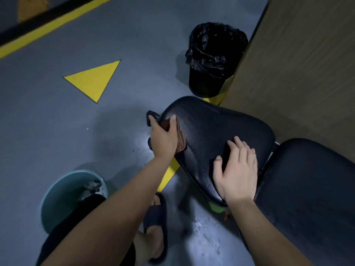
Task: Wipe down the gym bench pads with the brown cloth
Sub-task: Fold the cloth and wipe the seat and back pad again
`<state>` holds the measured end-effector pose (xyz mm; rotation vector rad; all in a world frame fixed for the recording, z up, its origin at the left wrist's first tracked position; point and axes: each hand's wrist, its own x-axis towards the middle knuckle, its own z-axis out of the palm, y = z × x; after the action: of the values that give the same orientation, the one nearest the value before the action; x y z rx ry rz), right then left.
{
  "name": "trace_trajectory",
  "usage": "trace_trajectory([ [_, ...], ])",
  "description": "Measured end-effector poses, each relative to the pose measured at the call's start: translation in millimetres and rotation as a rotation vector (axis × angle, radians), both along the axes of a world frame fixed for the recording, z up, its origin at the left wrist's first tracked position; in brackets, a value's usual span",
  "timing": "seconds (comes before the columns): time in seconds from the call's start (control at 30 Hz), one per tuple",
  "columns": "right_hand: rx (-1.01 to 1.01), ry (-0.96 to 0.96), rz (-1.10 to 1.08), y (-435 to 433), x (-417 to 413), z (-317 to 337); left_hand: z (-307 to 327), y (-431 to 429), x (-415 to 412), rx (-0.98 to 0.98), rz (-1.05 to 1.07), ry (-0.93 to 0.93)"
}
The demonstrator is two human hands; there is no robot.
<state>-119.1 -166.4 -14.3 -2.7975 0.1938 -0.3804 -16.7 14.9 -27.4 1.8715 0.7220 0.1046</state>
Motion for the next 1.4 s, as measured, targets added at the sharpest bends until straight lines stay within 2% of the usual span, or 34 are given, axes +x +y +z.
trace_trajectory([
  [0.17,-0.011,-0.008,0.006,0.1,1.4,0.4,8.6,33.4,36.4,0.106,-0.122,0.007],
  [0.23,0.003,-0.009,0.004,-0.2,1.3,0.5,16.4,44.2,46.1,0.142,-0.051,-0.018],
  [0.3,0.010,-0.005,0.000,0.0,0.7,1.1,17.7,39.2,43.0,0.094,0.026,-0.023],
  [0.4,0.018,0.003,-0.004,0.7,-0.1,4.0,18.0,12.3,23.5,0.098,0.001,-0.043],
  [0.5,0.019,-0.005,-0.003,0.5,-0.1,4.3,14.7,-3.4,20.7,0.345,-0.110,-0.078],
  [0.57,0.012,-0.011,-0.003,1.1,0.9,3.6,13.8,-1.8,37.9,0.458,-0.165,-0.030],
  [0.63,0.002,-0.008,-0.004,1.4,2.4,0.7,13.4,3.1,64.6,0.497,-0.285,-0.011],
  [0.83,-0.004,-0.018,-0.002,-0.4,3.9,-1.3,27.4,-2.2,140.6,0.525,-0.910,-0.100],
  [0.93,-0.002,-0.011,-0.001,-1.8,4.3,-2.6,28.7,-13.5,150.5,0.459,-1.029,-0.131],
  [1.03,0.008,-0.010,0.012,-2.2,3.6,-1.0,26.3,-8.4,145.7,0.492,-0.952,-0.070],
  [1.17,0.040,0.006,0.007,-1.1,4.5,2.0,15.2,19.0,125.9,0.434,-0.754,0.270],
  [1.27,0.031,0.042,0.007,-2.4,4.5,4.1,15.9,18.0,120.4,0.393,-0.698,0.317],
  [1.4,0.026,0.150,0.052,-2.9,4.5,11.1,27.2,-9.3,116.1,0.647,-0.684,0.274],
])
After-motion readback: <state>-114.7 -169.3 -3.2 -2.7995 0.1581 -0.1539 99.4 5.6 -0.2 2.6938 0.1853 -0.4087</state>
